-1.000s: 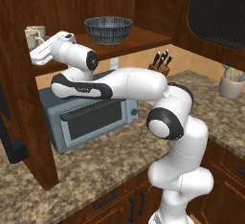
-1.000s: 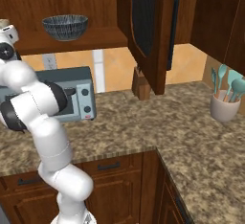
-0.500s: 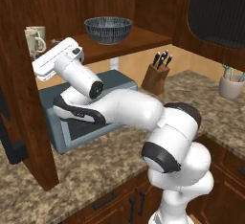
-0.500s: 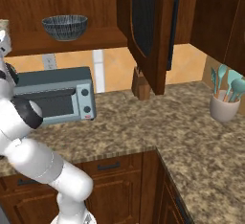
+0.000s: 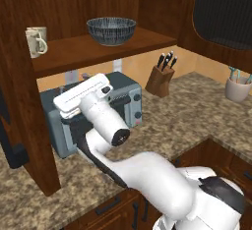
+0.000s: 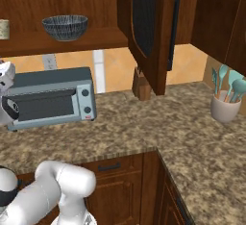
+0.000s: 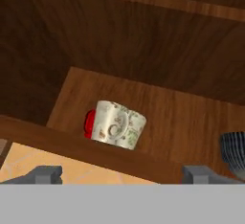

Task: Gather all objects into one cabinet and sort the glasses and bowls to opposite sides.

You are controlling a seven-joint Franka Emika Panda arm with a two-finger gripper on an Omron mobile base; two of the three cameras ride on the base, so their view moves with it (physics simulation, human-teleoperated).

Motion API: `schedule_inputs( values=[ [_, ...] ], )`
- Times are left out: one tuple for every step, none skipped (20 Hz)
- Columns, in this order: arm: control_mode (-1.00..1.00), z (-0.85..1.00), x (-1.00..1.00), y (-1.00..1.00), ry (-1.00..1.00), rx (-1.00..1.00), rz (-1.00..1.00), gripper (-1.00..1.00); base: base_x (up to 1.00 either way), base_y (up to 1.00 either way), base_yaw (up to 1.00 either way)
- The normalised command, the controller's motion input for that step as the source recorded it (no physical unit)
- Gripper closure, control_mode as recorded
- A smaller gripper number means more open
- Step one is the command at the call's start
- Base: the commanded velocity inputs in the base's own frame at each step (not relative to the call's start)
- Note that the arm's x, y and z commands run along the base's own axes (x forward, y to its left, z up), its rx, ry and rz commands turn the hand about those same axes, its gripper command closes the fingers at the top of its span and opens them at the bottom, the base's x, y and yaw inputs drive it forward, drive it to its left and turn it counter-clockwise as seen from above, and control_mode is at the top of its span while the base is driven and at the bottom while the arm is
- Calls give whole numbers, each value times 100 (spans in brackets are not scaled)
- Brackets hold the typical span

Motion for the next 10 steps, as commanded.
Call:
schedule_inputs(
  values=[
    [-100,-73,-100,-54,36,-11,-9,-100,0,0,0],
    [-100,-78,-100,-51,39,-14,-8,-100,0,0,0],
    [-100,-77,-100,-49,41,-16,-8,-100,0,0,0],
    [-100,-84,-100,-41,54,-22,-7,-100,0,0,0],
    [-100,-92,-100,-35,63,-26,-7,-100,0,0,0],
    [-100,-92,-100,-32,73,-28,-7,-100,0,0,0],
    [-100,-88,-100,-25,81,-29,-7,-100,0,0,0],
    [-100,-88,-100,-25,83,-30,-7,-100,0,0,0],
    [-100,-85,-100,-21,86,-30,-7,-100,0,0,0],
    [-100,-81,-100,-19,88,-30,-7,-100,0,0,0]
  ],
)
